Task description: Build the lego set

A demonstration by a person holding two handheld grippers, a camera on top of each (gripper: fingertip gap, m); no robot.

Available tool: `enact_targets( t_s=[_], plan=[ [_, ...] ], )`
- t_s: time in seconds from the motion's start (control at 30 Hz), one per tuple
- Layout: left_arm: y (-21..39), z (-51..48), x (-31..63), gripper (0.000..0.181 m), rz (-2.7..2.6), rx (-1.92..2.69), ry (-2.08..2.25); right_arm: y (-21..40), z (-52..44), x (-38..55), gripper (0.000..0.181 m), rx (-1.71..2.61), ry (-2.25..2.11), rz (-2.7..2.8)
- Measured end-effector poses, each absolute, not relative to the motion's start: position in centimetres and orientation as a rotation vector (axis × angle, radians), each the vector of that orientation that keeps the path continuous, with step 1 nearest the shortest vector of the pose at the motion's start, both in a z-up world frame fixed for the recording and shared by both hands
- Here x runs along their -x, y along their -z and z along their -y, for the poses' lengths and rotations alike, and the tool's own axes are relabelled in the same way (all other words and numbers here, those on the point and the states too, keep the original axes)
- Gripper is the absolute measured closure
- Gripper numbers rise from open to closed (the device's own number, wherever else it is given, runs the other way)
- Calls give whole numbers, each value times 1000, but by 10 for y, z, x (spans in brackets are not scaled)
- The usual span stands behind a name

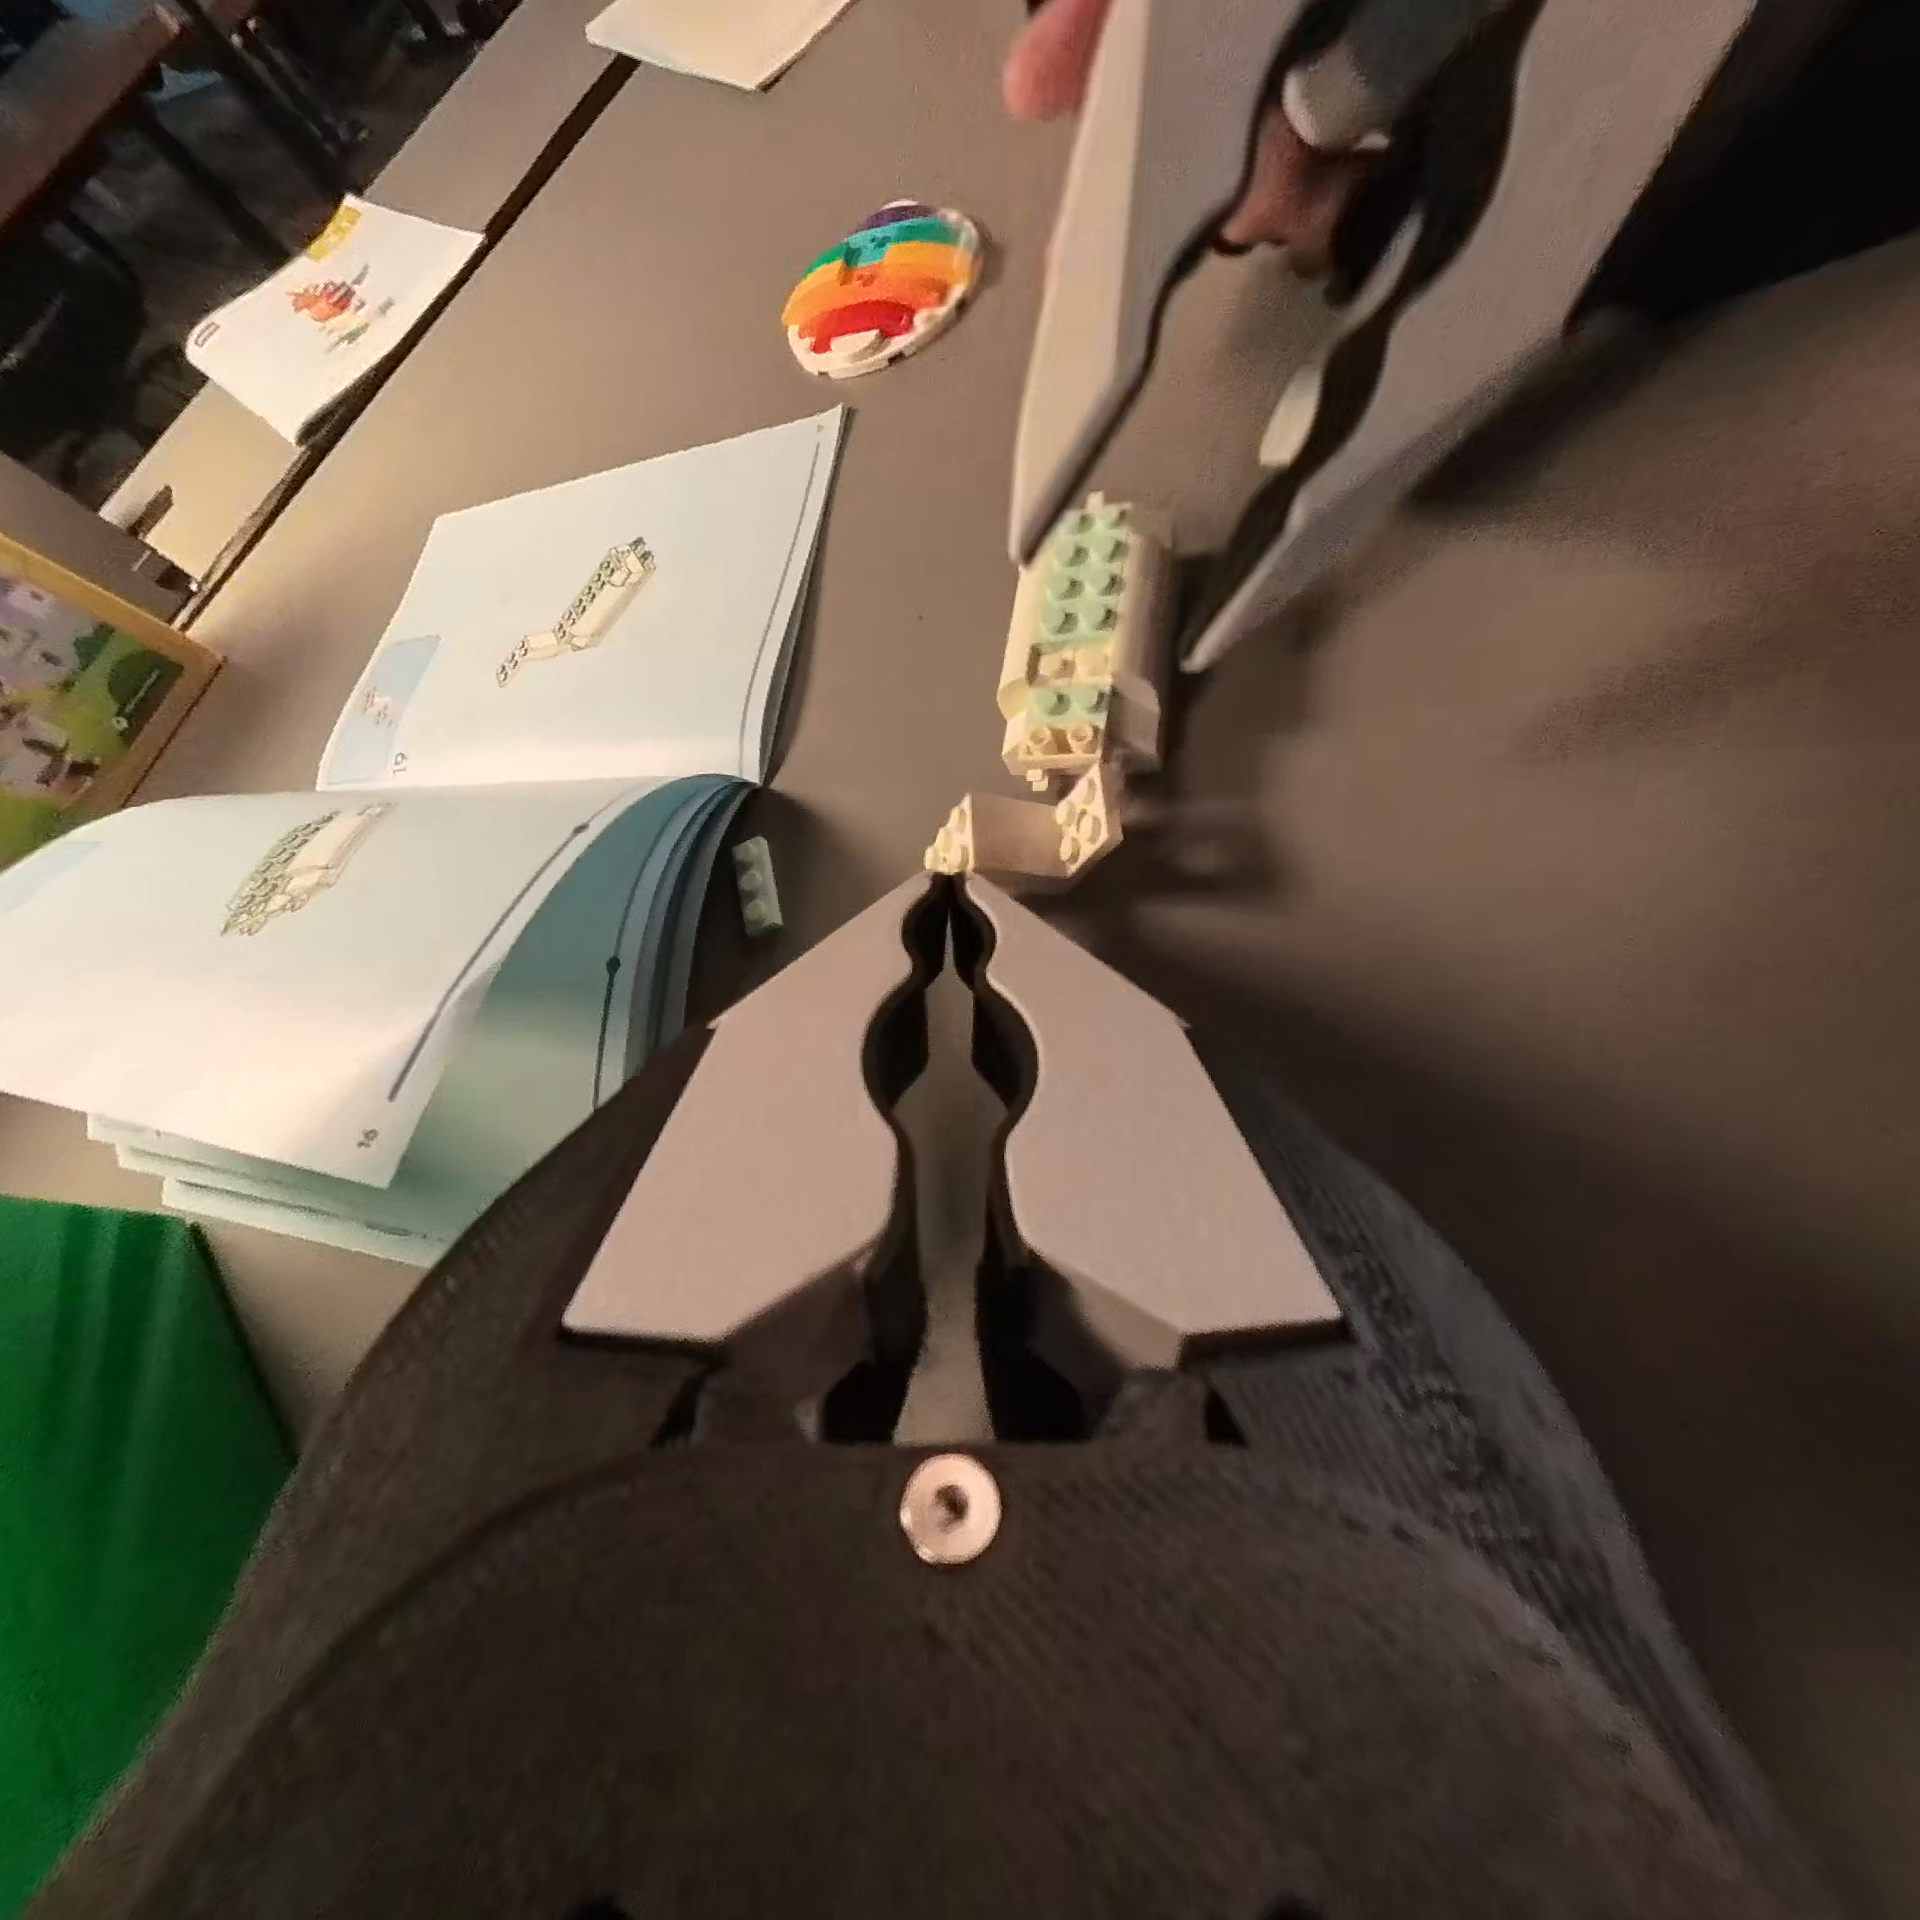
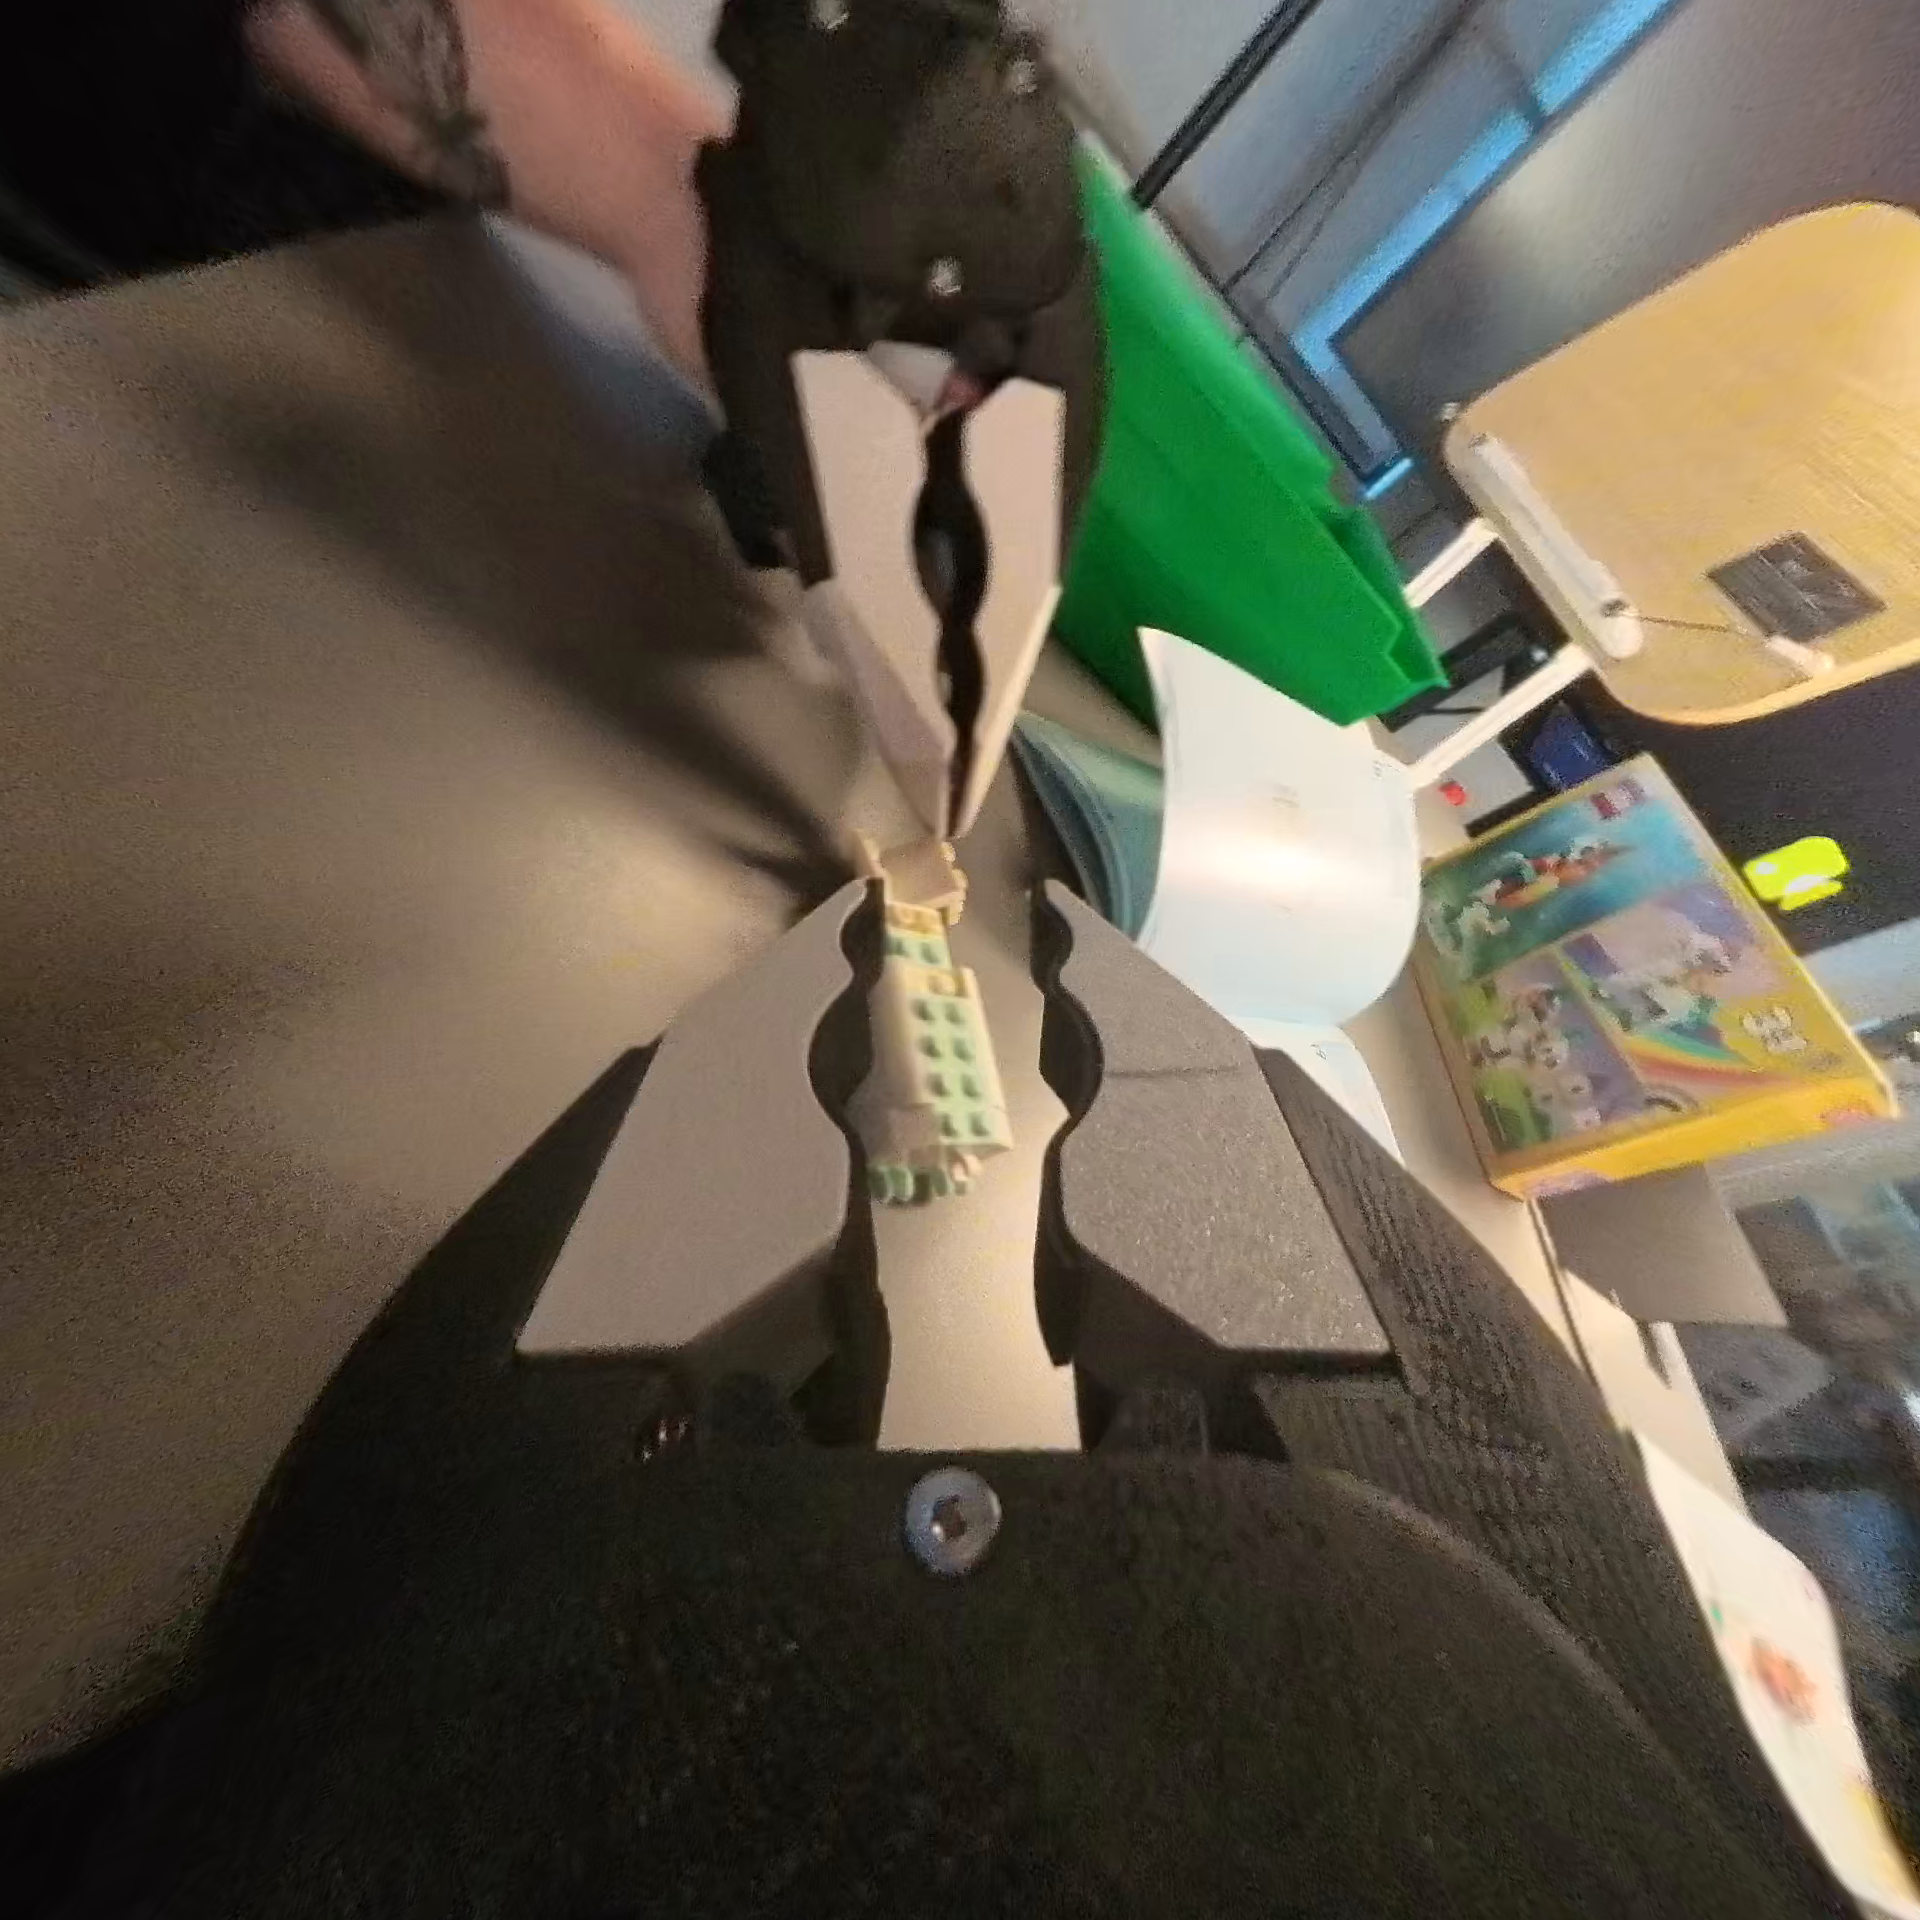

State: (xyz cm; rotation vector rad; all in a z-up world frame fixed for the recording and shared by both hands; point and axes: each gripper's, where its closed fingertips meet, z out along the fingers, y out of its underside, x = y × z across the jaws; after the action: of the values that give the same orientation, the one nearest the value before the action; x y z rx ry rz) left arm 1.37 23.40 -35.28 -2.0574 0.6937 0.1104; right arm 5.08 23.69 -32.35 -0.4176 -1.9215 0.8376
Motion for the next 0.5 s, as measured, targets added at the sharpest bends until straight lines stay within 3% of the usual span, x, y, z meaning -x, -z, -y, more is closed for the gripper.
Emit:
enact_targets(
  t_s=[0.03,0.1,0.2,0.4,0.5],
  plan=[
    [352,-233,-15,181,-695,2059,-108,328,-233,-51,155,392,-805,1944],
    [353,-232,-13,175,-721,2063,-155,334,-227,-51,155,357,-765,1977],
    [359,-230,-5,148,-787,2090,-263,337,-225,-49,155,344,-713,1988],
    [349,-229,2,145,-739,2074,-256,354,-222,-31,158,346,-438,2039],
    [346,-226,1,145,-741,2066,-256,358,-224,-25,175,328,-325,2041]
  ],
)
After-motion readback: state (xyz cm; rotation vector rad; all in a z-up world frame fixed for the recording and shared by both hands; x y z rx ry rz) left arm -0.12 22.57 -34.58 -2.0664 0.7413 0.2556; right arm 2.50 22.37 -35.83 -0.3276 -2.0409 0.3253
